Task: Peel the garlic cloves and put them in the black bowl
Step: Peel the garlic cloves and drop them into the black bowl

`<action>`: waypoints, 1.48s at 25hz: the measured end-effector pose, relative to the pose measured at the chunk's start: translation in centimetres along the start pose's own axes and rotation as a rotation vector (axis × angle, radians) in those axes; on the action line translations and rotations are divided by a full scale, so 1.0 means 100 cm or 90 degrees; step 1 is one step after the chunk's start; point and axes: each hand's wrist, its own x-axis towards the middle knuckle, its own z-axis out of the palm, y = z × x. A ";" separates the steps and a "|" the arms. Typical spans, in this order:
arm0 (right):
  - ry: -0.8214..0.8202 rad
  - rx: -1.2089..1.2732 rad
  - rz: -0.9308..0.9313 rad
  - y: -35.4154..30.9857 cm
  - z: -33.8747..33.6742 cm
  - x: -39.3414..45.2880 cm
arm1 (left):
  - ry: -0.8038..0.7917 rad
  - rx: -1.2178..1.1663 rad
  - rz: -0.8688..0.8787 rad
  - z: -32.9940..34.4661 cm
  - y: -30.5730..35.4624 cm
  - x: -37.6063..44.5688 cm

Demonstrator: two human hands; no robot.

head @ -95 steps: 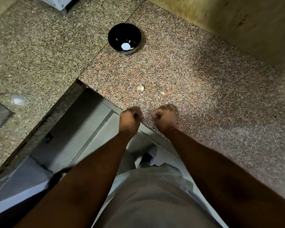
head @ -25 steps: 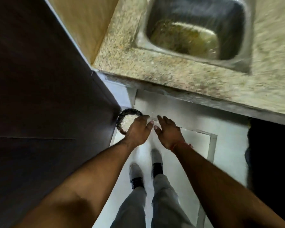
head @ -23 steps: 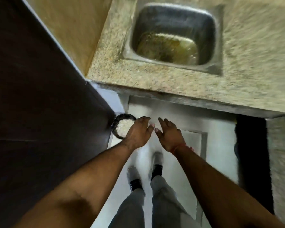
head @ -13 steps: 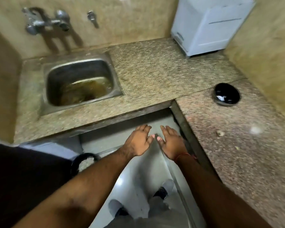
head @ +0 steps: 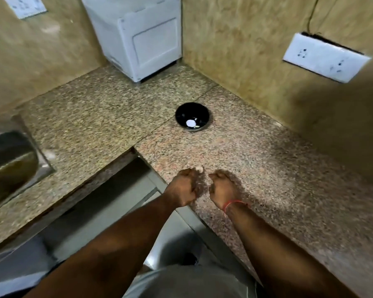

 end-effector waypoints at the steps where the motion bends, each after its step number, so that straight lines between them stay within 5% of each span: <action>1: 0.006 0.002 0.011 0.014 -0.001 0.004 | -0.005 -0.006 -0.035 -0.002 0.013 0.004; 13: 0.015 -0.040 0.024 0.048 -0.006 0.053 | -0.039 -0.006 -0.123 -0.012 0.017 0.068; 25: 0.239 0.300 0.019 -0.033 -0.088 0.196 | 0.017 -0.041 -0.065 -0.058 -0.042 0.131; 30: 0.210 0.322 0.033 -0.055 -0.096 0.252 | -0.004 -0.043 -0.060 -0.063 -0.061 0.140; 35: 0.308 0.268 -0.047 -0.048 -0.085 0.222 | -0.004 -0.069 -0.042 -0.059 -0.065 0.138; 37: 0.242 0.281 -0.041 -0.031 -0.068 0.192 | -0.026 -0.067 -0.002 -0.053 -0.063 0.137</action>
